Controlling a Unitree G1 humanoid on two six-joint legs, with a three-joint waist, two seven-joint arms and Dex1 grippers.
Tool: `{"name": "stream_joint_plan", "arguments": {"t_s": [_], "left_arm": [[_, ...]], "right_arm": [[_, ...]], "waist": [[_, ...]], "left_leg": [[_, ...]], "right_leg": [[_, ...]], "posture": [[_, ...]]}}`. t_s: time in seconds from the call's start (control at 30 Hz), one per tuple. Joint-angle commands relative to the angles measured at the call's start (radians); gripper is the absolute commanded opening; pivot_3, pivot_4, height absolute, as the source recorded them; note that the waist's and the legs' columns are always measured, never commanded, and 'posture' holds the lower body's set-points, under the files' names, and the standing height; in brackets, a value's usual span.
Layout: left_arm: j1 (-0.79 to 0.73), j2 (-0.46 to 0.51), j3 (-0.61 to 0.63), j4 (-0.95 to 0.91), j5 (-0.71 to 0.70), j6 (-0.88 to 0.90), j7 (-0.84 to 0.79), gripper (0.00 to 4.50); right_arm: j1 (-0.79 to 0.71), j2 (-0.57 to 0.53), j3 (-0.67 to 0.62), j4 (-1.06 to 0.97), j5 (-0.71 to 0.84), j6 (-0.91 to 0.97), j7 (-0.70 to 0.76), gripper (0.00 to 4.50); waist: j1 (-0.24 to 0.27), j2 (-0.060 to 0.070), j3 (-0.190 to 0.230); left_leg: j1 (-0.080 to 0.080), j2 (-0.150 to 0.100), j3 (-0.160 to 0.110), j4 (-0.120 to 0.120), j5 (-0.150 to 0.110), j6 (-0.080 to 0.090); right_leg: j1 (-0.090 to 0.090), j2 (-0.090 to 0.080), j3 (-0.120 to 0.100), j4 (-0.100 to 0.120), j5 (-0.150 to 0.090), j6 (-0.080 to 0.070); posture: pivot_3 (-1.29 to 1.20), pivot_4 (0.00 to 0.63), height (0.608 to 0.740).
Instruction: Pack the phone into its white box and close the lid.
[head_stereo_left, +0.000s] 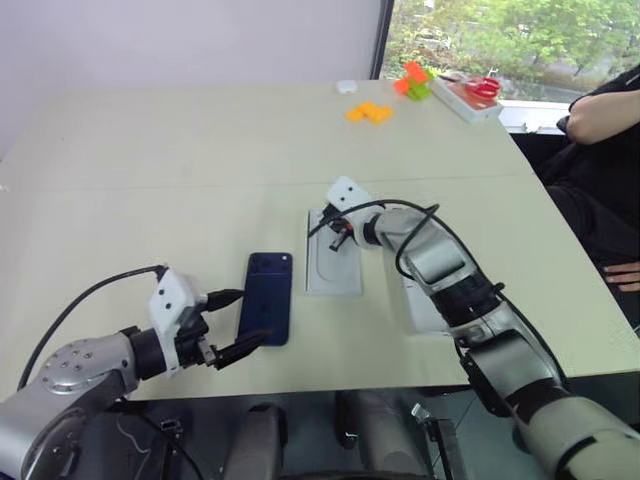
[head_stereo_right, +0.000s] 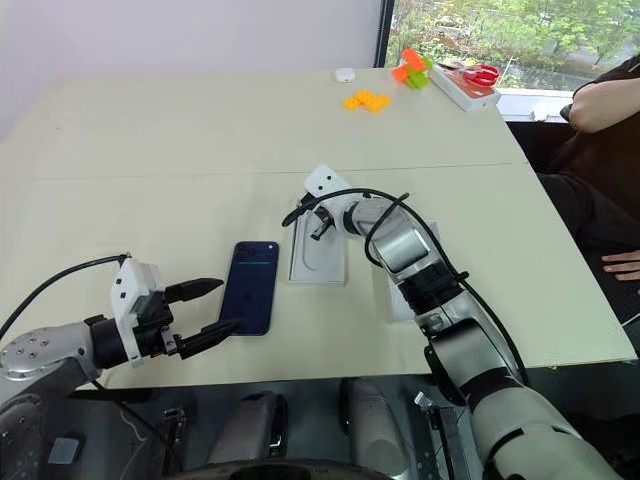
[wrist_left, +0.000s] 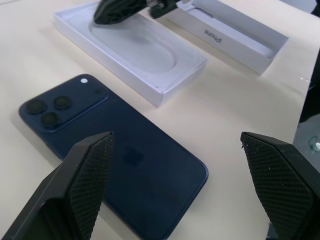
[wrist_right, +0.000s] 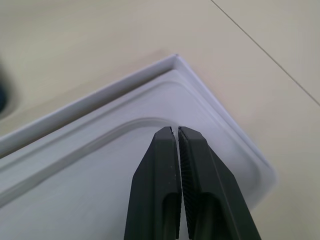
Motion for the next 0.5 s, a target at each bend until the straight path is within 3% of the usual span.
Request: {"name": "stream_joint_plan", "arguments": {"t_s": [0.03,0.23,0.5], "left_arm": [[-0.008,0.000,0.023,-0.021,0.005,-0.002,0.005,4.29],[-0.034,-0.004,0.013,-0.008,0.006,0.004,0.011,4.29],[-0.063,-0.010,-0.002,0.002,0.011,0.011,0.008,4.29]], "right_arm": [[0.039,-0.070,-0.042,-0.196,0.043,0.047,0.078,0.22],[0.112,-0.125,-0.008,-0.293,0.035,0.097,0.105,0.22],[0.131,-0.088,0.037,-0.263,0.016,0.101,0.085,0.22]], "waist": [[0.001,0.000,0.000],[-0.004,0.000,0.000],[-0.006,0.000,0.000]], "left_leg": [[0.000,0.000,0.000,0.000,0.000,0.000],[0.002,0.000,0.001,0.000,0.000,0.000],[0.005,0.001,0.001,0.000,0.000,0.000]], "right_leg": [[0.000,0.000,0.000,0.000,0.000,0.000],[0.001,0.001,0.000,0.000,0.000,0.000],[0.002,0.003,0.000,0.003,-0.001,0.000]], "posture": [[0.00,0.150,0.732],[0.00,0.150,0.732],[0.00,0.150,0.732]]}}
